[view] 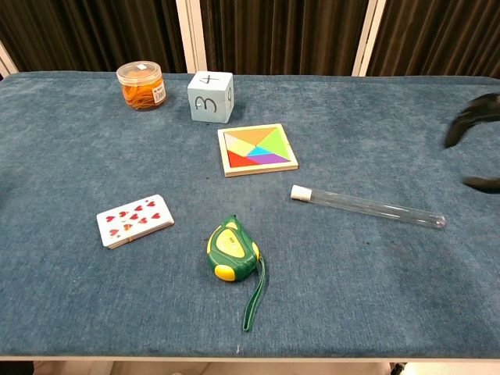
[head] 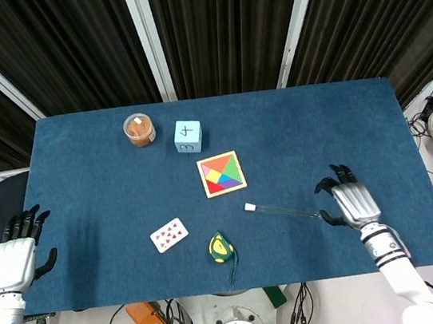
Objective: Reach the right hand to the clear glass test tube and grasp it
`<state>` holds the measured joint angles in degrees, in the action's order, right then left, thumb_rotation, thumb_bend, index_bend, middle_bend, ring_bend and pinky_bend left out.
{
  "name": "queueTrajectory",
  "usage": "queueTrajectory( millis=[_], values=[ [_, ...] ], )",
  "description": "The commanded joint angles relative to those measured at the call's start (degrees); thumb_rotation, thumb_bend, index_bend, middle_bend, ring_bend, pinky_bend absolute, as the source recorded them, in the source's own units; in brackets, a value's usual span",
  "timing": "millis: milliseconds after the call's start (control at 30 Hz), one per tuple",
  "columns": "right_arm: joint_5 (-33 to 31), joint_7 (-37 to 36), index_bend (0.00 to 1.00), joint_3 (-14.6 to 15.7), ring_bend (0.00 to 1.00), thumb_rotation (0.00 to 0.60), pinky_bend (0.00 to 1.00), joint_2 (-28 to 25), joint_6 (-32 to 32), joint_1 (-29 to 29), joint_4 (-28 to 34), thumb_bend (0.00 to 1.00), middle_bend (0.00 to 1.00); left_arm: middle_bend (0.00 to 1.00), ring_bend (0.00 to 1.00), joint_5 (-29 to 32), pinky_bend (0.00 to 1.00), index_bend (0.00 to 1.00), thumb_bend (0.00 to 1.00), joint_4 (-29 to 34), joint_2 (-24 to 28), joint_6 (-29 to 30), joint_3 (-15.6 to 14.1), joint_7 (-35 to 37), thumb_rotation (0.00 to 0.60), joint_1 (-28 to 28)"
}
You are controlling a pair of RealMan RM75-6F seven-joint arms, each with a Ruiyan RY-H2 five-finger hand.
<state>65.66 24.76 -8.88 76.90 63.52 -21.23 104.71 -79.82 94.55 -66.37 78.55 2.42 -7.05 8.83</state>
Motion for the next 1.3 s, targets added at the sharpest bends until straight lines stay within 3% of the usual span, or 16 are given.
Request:
queueTrajectory(
  millis=[33, 467, 767, 1300],
  values=[
    [-4.35, 5.45, 0.50, -1.62, 0.15, 0.600, 0.00, 7.20, -0.93, -4.27, -1.33, 0.58, 0.42, 0.00, 0.00, -0.12, 0.04, 0.11, 0.37, 0.00, 0.08, 0.11, -0.02, 0.10, 0.600, -0.06],
    [-13.20, 13.98, 0.48, -1.69, 0.15, 0.600, 0.00, 17.60, 2.12, -9.27, -8.20, 0.46, 0.42, 0.00, 0.00, 0.18, 0.04, 0.11, 0.37, 0.23, 0.33, -0.23, 0.00, 0.50, 0.600, -0.10],
    [-16.57, 14.90, 0.46, -1.88, 0.15, 0.600, 0.00, 19.42, 1.71, -11.01, -10.09, 0.44, 0.42, 0.00, 0.00, 0.49, 0.04, 0.11, 0.37, 0.39, 0.46, -0.67, -0.02, 0.13, 0.600, 0.02],
    [-20.41, 16.07, 0.55, -1.73, 0.23, 0.600, 0.00, 22.78, 0.43, -14.53, -12.47, 0.45, 0.46, 0.00, 0.00, 0.87, 0.04, 0.11, 0.37, 0.46, 0.55, -0.89, 0.07, 0.26, 0.600, 0.02]
  ],
)
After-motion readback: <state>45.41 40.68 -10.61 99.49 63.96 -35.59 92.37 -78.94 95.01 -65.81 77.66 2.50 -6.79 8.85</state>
